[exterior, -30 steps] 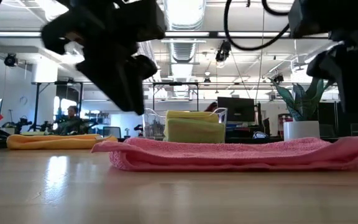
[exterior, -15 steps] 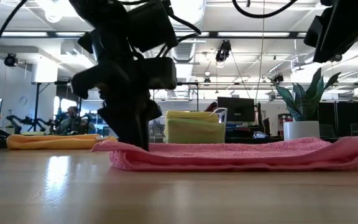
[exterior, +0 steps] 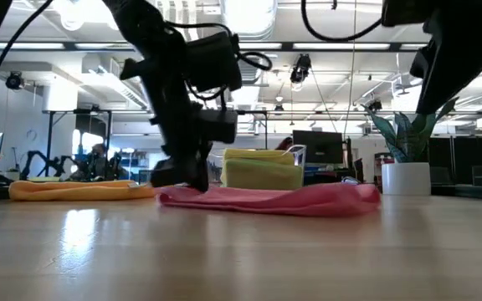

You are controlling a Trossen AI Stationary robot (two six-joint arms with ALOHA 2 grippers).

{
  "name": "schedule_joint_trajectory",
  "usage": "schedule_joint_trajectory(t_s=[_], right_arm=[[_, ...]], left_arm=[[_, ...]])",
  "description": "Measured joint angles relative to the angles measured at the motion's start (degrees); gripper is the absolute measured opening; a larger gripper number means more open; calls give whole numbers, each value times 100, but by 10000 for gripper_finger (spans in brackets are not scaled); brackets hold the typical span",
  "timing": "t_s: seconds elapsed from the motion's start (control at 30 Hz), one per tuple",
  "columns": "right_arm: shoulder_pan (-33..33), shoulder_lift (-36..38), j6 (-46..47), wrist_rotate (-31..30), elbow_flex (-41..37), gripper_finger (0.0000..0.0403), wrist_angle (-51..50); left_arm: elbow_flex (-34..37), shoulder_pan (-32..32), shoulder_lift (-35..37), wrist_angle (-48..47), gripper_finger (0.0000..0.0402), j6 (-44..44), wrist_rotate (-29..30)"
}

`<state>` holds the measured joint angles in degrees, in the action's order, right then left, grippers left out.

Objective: Fold microfiber towels
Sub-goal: Fold the pink microfiber towel on the table

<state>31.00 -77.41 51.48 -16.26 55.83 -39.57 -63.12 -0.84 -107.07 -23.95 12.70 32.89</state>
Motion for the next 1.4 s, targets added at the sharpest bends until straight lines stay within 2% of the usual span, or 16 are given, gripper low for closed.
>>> schedule_joint_trajectory(t_s=[0.07,0.2,0.37,0.7,0.93,1.03,1.13,1.27,1.4], right_arm=[[-56,-93,341,-46,0,105,-53],[-139,-244,746,-129,-2,105,-67],[-368,-332,1293,-321,-2,105,-89],[-1323,-334,2008,-458,-126,105,21],[-1906,-351,2166,-434,-399,105,238],[-2110,-355,2075,-436,-541,105,686],[-2227,-452,1968,-428,-723,105,1240],[-2253,-760,2076,-423,-761,105,1419],[-2253,-1163,2170,11,-761,105,1666]], left_arm=[[-120,100,58,-83,17,-26,217],[-359,82,311,-427,17,-128,204],[-476,-75,789,-541,17,-1044,132],[-454,-418,1694,-540,17,-2380,-619],[-435,-874,2118,-519,18,-2443,-635],[-414,-1063,2161,-530,18,-2443,-637],[-413,-1241,2171,-539,18,-2443,-637],[-400,-1457,2171,-559,18,-2447,-637],[-397,-1591,2171,-583,18,-2447,-637]])
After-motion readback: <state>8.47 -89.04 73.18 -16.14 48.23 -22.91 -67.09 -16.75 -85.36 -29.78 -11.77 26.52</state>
